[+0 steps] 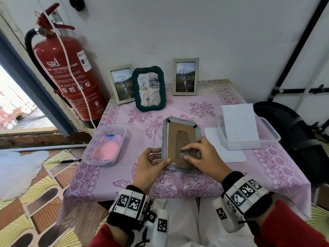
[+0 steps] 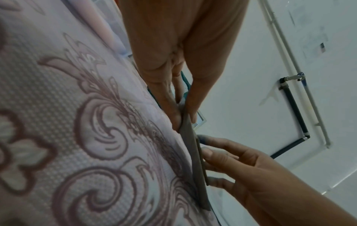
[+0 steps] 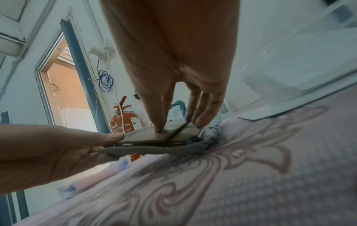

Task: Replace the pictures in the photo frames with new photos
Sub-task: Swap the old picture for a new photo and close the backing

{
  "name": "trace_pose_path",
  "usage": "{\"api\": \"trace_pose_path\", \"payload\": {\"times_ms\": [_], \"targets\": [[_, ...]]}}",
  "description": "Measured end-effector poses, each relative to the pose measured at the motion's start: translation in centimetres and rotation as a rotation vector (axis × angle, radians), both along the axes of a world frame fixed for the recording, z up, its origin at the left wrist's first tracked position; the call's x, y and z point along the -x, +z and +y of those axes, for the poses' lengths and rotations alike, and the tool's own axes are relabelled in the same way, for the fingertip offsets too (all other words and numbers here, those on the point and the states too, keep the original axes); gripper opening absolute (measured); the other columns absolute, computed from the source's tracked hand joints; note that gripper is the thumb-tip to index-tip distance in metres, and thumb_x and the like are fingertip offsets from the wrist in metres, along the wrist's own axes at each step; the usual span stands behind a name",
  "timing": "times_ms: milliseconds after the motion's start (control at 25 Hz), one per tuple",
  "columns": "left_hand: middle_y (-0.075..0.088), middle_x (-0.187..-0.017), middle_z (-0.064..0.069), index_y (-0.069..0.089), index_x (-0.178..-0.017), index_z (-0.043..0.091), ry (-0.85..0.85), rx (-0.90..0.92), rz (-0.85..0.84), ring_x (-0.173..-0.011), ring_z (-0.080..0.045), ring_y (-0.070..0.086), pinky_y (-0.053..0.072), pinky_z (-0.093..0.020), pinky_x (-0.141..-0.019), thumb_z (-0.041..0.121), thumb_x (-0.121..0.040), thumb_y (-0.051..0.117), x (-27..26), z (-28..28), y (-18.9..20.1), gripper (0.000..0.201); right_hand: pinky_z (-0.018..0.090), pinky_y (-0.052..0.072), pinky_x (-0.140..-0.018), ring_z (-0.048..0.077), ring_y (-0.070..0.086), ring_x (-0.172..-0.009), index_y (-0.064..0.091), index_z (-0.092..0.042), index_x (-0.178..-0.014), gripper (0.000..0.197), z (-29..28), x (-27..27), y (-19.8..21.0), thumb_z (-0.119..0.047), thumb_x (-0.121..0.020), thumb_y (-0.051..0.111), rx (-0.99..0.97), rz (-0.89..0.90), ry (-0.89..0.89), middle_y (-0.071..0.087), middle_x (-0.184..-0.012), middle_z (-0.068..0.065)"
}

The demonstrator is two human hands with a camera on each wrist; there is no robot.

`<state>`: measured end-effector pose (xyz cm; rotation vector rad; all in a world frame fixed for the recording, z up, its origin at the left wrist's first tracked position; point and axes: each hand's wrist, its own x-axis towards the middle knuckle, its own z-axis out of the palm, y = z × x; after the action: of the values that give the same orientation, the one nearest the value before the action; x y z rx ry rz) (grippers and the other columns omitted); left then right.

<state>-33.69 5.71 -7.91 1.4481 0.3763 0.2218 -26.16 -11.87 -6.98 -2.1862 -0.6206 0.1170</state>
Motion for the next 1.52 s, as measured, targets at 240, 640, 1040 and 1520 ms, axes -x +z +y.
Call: {"api": "trace_pose_path", "payload": {"times_ms": [240, 640, 1040, 1520], "targets": [[0.070, -0.097, -0.012, 0.055, -0.096, 0.002, -0.010, -0.077, -0.225, -0.071, -0.018, 0.069, 0.057, -0.023, -0.065, -0.009, -0.070, 0.074, -0.6, -1.6, 2.2, 0.034, 0.022, 0.046, -0.091, 0.012, 0.053, -0.107, 0.061, -0.023, -0.119, 0.034, 1.0, -0.7, 3.4, -0.018, -0.086, 0.065, -0.200, -0.125, -0.019, 0.054, -0.114, 0.002], [0.065, -0.097, 0.017, 0.059, -0.091, 0.029, -0.015, -0.590, -0.427, -0.077, 0.001, 0.065, 0.052, -0.014, -0.070, 0.013, -0.071, 0.079, -1.2, -4.6, 3.8, 0.032, 0.025, 0.056, -0.078, 0.016, 0.069, -0.089, 0.042, -0.008, -0.103, 0.020, 1.5, -0.7, 6.3, -0.011, -0.091, 0.057, -0.655, 0.087, -0.074, 0.071, -0.098, 0.011], [0.046, -0.129, 0.012, 0.038, -0.133, 0.035, 0.061, -0.408, -0.272, -0.118, 0.007, 0.045, 0.042, -0.014, -0.094, 0.024, -0.092, 0.055, -2.8, -1.8, 2.3, 0.046, 0.040, 0.054, -0.075, 0.022, 0.063, -0.080, 0.042, -0.014, -0.119, 0.022, 0.0, -1.1, 4.8, -0.014, -0.097, 0.045, -0.747, 0.168, -0.155, 0.069, -0.091, 0.007], [0.059, -0.119, -0.016, 0.043, -0.132, 0.030, 0.053, 0.029, -0.163, -0.109, -0.023, 0.061, 0.054, -0.035, -0.087, 0.009, -0.092, 0.053, -2.4, 0.4, -0.8, 0.046, 0.034, 0.050, -0.091, 0.023, 0.057, -0.103, 0.042, -0.011, -0.137, 0.052, 0.9, -0.9, -0.5, -0.012, -0.089, 0.061, -0.536, 0.327, -0.200, 0.057, -0.117, 0.011]]}}
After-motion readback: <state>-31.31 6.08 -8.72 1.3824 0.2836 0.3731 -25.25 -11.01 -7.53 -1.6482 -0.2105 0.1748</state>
